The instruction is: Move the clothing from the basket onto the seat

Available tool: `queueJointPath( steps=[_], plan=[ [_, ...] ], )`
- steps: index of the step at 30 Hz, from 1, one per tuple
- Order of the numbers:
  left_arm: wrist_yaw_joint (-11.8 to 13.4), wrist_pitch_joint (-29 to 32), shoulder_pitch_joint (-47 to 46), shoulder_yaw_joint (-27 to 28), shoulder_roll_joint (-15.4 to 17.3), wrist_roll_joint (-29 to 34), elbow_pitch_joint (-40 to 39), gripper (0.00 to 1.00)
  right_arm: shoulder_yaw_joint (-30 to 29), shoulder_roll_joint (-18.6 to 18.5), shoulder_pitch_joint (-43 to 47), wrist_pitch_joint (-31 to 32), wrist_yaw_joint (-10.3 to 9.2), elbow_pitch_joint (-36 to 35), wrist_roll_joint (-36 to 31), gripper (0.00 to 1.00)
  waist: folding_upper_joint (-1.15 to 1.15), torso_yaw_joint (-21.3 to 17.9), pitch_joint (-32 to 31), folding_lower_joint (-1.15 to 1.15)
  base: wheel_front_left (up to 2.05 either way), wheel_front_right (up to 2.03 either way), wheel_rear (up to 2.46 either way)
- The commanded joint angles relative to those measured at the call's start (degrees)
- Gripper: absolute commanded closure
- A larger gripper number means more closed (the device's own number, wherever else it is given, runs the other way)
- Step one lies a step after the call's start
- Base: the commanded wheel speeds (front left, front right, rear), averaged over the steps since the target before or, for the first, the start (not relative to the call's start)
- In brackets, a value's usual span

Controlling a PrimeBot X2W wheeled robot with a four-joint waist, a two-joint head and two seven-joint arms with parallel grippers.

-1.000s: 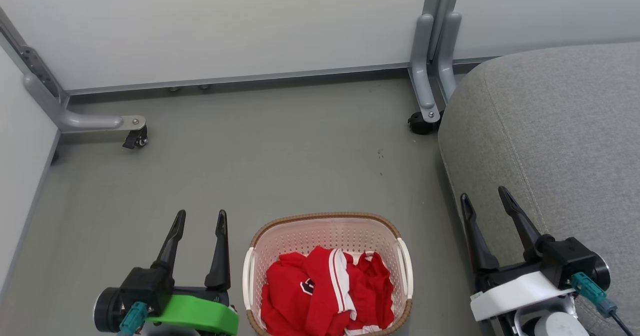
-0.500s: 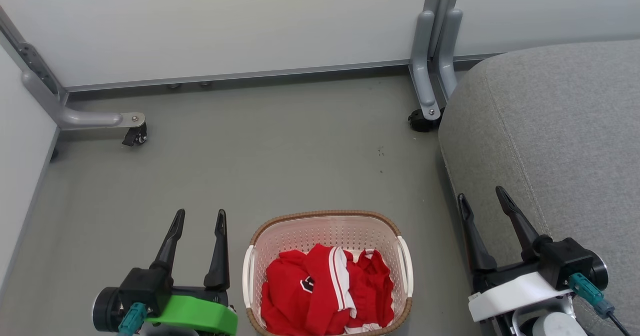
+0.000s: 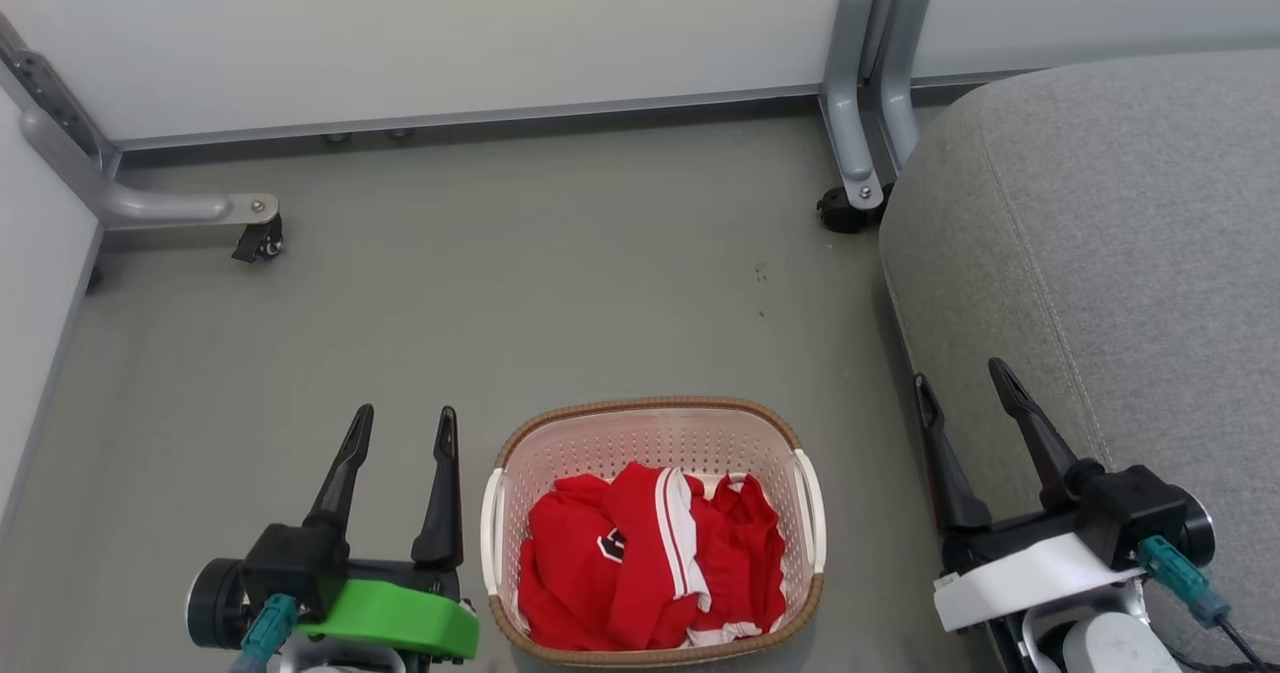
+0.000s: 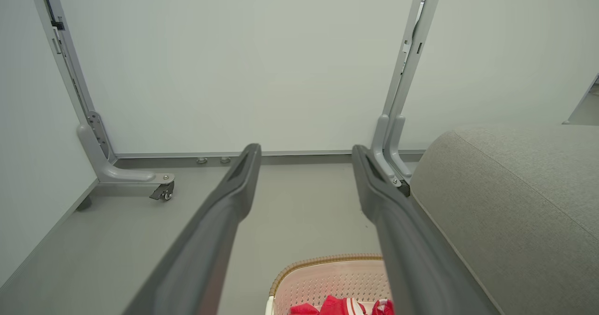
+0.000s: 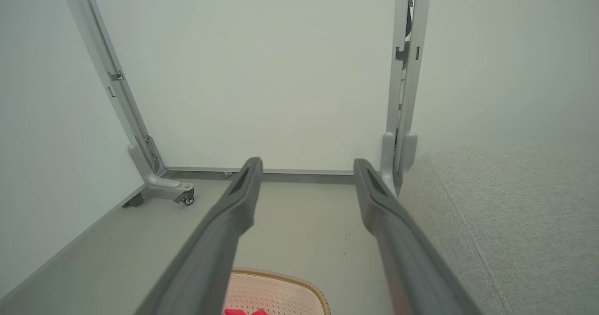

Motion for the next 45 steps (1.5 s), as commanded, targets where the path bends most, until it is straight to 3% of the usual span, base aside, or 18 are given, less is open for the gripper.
queueJointPath(
  steps=[1, 10, 18, 26, 31, 40, 45],
  plan=[
    [0.0, 0.0, -1.2, 0.0, 0.4, 0.0, -0.2, 0.00, -0.2, -0.3, -1.0, -0.2, 0.00, -0.4, -0.1, 0.00, 0.00, 0.1, 1.9, 0.00, 0.00, 0.00, 0.00],
    [-0.6, 0.0, -5.7, -2.1, 0.4, 0.8, 1.6, 0.00, -1.1, -0.6, -4.8, -0.2, 0.00, -1.6, -0.6, 0.00, 0.00, -0.2, 9.8, 0.00, 0.00, 0.00, 0.00],
    [-2.1, 0.0, -12.8, -5.8, 0.4, 1.4, 8.3, 0.00, -2.8, -0.9, -9.2, -0.2, 0.00, -3.3, -0.5, 0.00, 0.00, -2.4, 18.4, 0.00, 0.00, 0.00, 0.00],
    [-3.0, 0.0, -22.0, -11.3, 0.4, 2.5, 20.3, 0.00, -3.1, -0.4, -14.0, -0.2, 0.00, -4.9, -0.5, 0.00, 0.00, -5.1, 27.1, 0.00, 0.00, 0.00, 0.00],
    [-3.1, 0.0, -29.8, -18.2, 1.8, 7.1, 30.6, 0.00, -2.4, 0.1, -17.2, -0.2, 0.00, -6.3, -0.7, 0.00, 0.00, -7.2, 32.5, 0.00, 0.00, 0.00, 0.00],
    [-3.2, 1.4, -41.2, -24.7, 1.4, 4.1, 50.1, 0.00, -0.9, 1.0, -21.1, -0.2, 0.00, -8.6, -1.4, 0.00, 0.00, -11.0, 39.1, 0.00, 0.00, 0.00, 0.00],
    [-3.2, 2.4, -45.4, -28.5, 1.5, 2.8, 55.9, 0.00, -0.3, 1.7, -22.3, -0.2, 0.00, -9.6, -1.2, 0.00, 0.00, -12.9, 41.9, 0.00, 0.00, 0.00, 0.00]
  ],
)
